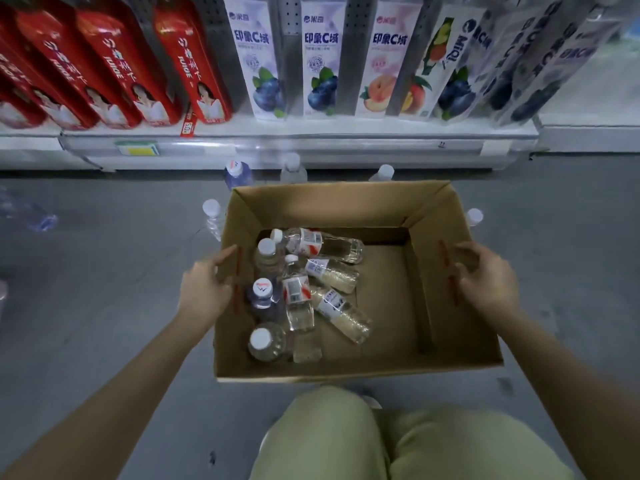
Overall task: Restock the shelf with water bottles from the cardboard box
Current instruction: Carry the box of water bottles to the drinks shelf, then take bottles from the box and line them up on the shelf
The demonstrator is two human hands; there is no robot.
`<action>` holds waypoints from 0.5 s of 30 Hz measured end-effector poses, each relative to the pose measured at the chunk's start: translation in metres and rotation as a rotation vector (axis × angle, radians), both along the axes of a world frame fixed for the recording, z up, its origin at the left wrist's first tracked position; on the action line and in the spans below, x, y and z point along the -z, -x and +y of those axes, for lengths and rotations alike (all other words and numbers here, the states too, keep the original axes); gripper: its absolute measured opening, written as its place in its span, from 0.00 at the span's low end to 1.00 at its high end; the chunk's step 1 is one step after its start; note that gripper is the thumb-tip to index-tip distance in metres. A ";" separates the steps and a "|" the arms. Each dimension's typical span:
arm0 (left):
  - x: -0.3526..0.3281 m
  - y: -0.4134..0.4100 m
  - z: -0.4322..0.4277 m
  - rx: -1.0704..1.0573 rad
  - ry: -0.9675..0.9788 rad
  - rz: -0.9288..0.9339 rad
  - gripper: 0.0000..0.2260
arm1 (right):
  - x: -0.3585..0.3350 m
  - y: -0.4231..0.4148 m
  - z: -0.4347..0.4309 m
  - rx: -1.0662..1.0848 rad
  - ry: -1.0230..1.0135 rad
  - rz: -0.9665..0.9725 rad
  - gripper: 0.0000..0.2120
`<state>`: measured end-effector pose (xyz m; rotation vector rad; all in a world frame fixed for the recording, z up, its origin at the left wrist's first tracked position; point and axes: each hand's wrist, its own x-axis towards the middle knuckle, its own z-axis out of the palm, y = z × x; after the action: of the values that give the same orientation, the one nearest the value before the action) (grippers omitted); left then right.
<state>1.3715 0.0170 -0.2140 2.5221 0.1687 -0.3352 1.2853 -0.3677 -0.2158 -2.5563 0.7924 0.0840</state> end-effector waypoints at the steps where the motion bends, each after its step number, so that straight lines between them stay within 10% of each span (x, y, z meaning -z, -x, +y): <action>1: 0.001 -0.001 0.000 0.017 -0.008 -0.007 0.24 | 0.002 0.001 0.000 0.000 -0.002 0.006 0.17; 15: 0.008 0.000 0.005 0.200 -0.102 0.025 0.24 | 0.003 -0.004 0.008 -0.060 0.160 -0.102 0.14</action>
<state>1.3712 0.0220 -0.2222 2.6431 -0.0597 -0.4474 1.2892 -0.3599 -0.2193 -2.7106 0.7101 -0.0945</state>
